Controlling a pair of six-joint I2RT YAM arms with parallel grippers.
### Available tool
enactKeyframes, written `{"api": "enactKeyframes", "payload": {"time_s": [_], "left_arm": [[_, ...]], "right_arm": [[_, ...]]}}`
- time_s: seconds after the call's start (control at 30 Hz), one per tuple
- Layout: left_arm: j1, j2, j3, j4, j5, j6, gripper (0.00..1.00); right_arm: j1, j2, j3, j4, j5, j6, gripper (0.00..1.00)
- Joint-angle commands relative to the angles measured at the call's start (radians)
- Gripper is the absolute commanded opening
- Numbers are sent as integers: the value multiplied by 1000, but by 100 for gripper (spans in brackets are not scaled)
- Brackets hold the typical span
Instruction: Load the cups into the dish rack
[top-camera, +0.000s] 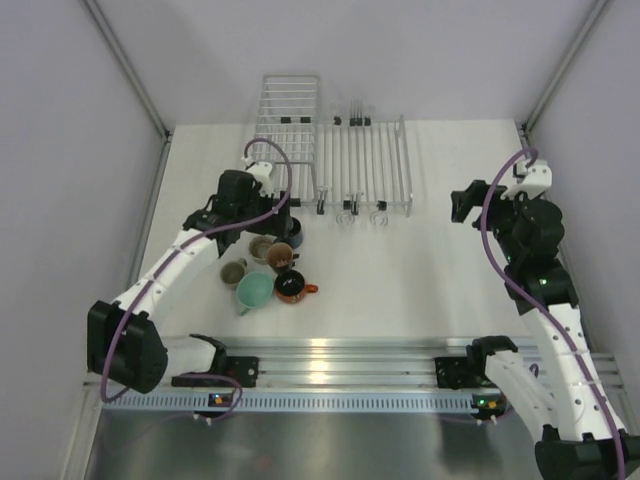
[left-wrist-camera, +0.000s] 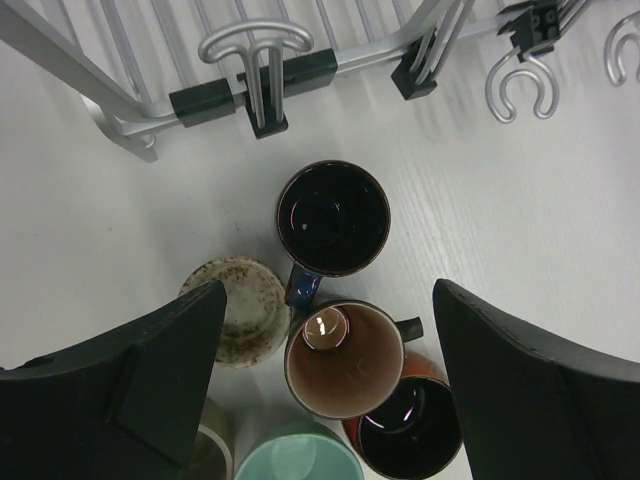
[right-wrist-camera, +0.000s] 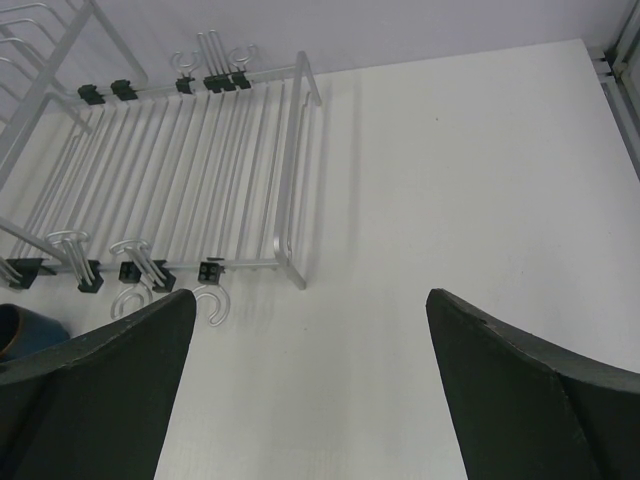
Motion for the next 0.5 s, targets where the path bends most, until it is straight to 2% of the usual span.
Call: {"api": "enactKeyframes", "payload": {"time_s": [0.0,0.47], "left_arm": [[3,47,41,-14,37,15,89],[3,193,75,19,-33,-42,73]], "right_arm": [[13,-18,27,6,-1,-3,99],[11,-62,16,11,-4,4,100]]}}
